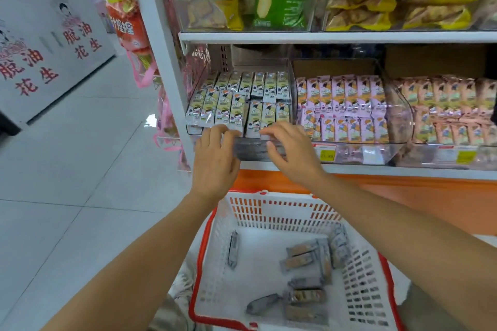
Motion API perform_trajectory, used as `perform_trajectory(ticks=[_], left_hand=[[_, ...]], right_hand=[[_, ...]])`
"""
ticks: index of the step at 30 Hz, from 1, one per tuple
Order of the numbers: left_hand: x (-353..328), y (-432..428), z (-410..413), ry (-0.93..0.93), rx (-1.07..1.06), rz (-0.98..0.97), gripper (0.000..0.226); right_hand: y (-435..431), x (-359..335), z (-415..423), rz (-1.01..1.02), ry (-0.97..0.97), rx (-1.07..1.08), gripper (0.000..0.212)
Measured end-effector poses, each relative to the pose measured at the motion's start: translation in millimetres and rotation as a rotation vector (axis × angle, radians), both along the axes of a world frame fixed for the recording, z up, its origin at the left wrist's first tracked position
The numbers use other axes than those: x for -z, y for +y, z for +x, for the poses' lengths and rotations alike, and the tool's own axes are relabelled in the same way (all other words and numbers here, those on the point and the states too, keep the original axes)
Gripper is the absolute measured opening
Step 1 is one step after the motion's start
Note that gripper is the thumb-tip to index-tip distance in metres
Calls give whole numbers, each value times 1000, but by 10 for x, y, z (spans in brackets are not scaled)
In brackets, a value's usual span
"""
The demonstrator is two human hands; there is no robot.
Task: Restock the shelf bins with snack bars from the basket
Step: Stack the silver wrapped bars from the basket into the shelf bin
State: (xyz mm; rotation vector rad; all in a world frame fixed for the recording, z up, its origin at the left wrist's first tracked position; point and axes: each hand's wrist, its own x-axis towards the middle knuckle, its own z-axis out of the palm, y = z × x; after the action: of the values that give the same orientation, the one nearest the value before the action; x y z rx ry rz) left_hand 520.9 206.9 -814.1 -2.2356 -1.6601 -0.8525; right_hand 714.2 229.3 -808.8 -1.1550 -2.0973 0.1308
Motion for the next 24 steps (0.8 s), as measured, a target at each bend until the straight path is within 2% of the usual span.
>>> perform_trajectory(ticks=[4,8,13,15,19,24], left_hand=[[363,-206,454,-7,110,-135,34],[908,-405,975,-19,226,-382,36],[1585,-617,1532,81,260,-783,33],[1824,-633,1654,132,244,-889,37],[2279,-599,1719,272,243,-1047,49],[2756,-539,1605,342,204,-1152,65]], right_hand=[[-438,401,647,-93,-60,68,28],[-797,962,1263,-330,-127,203,23],[-1154,1670,1465,-825,-323,263,56],[-1214,1976,1409,-956,-369,300,64],[-1125,2460,1302,-1025,-354,425,81],[-992,2824,1236,-1033,-399,534,81]])
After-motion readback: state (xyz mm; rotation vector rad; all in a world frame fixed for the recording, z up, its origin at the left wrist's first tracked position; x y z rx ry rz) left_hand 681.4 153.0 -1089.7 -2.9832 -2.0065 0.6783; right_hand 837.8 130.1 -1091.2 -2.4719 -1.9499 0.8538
